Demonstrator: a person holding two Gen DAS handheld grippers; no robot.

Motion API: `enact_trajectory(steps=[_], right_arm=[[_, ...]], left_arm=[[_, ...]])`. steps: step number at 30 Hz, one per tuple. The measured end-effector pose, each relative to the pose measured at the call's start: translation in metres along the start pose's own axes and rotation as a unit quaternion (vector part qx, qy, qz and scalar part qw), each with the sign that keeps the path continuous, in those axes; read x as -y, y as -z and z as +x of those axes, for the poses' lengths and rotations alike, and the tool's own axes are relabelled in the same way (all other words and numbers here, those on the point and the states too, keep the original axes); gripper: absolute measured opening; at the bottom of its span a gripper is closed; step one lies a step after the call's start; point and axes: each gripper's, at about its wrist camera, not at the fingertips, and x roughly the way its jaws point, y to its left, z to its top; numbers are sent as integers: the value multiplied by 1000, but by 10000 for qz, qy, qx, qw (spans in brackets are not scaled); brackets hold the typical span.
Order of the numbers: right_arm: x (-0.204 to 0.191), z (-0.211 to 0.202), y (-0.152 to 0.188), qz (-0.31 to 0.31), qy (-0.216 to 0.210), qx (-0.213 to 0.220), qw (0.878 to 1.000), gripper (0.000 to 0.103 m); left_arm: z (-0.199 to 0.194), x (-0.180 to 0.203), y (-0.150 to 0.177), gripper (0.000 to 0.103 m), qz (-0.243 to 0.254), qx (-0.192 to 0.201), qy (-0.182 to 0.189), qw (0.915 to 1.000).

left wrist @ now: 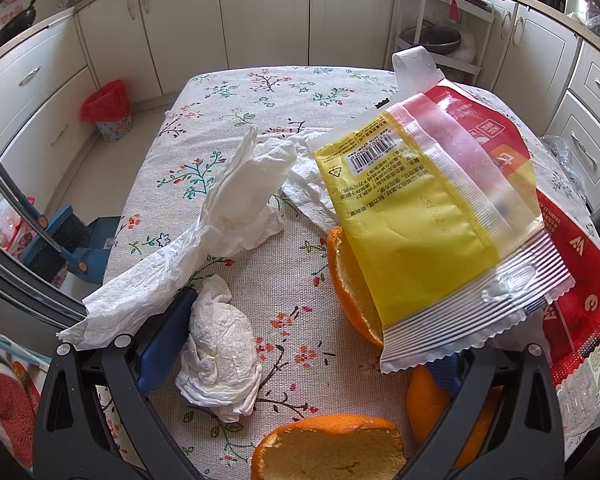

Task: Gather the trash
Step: 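Move the left tool over the tissues and yellow snack bag on the table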

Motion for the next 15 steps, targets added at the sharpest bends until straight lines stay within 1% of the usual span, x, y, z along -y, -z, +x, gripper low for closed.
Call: enact_trajectory(steps=[4,10,15], right_arm=[[-7,-7,0,-161,119,203,9996,76],[-11,-16,0,-401,288,433,9978,76],[-3,-16,-4,-306,282,459,9981,76]], left_arm=[[0,0,0,96,1,-1,-1,10000],[0,0,0,96,1,-3,-2,10000],[0,0,0,96,2,-4,-8,10000]])
